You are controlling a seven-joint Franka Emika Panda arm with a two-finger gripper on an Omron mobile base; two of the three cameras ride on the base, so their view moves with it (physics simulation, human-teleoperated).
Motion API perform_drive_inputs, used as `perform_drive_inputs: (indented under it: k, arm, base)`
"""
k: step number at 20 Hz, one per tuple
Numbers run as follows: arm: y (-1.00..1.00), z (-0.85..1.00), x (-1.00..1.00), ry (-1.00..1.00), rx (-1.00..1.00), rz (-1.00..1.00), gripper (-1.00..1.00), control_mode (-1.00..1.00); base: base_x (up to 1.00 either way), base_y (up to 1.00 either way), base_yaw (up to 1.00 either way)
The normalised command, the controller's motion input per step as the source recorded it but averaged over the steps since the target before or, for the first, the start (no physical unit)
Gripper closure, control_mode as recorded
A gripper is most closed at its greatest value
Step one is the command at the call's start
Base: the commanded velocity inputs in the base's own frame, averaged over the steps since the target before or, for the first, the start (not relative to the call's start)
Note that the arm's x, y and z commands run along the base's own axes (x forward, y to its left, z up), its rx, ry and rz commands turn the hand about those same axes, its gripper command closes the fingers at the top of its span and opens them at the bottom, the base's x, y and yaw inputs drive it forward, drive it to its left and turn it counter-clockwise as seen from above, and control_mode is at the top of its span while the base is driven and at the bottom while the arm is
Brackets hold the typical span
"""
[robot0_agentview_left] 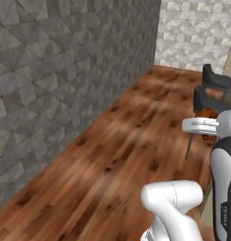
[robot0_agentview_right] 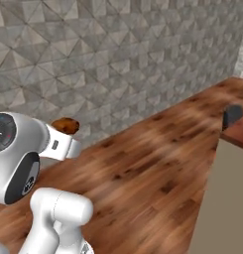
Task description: Gather the squash and lemon wedge from the fridge and place them on a tray on the dining counter. Then gather the steak and chicken drumstick from the fridge and place them on the other tray.
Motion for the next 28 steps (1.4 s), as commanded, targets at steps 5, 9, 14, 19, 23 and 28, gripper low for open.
perform_drive_inputs:
  k: [5,9,14,19,23,28]
  arm:
    - [0.0,0.0,0.0,0.0,0.0,0.0,1.0,1.0]
    - [0.0,0.0,0.0,0.0,0.0,0.0,1.0,1.0]
    - [0.0,0.0,0.0,0.0,0.0,0.0,1.0,1.0]
    - [0.0,0.0,0.0,0.0,0.0,0.0,1.0,1.0]
    - [0.0,0.0,0.0,0.0,0.0,0.0,1.0,1.0]
    - [0.0,0.0,0.0,0.0,0.0,0.0,1.0,1.0]
  base:
    - [0.86,0.31,-0.39]
    - [0.85,0.29,-0.39]
    - [0.82,0.23,-0.4]
    - [0.82,0.02,-0.37]
    - [0.81,0.07,-0.38]
    - [0.76,0.27,-0.39]
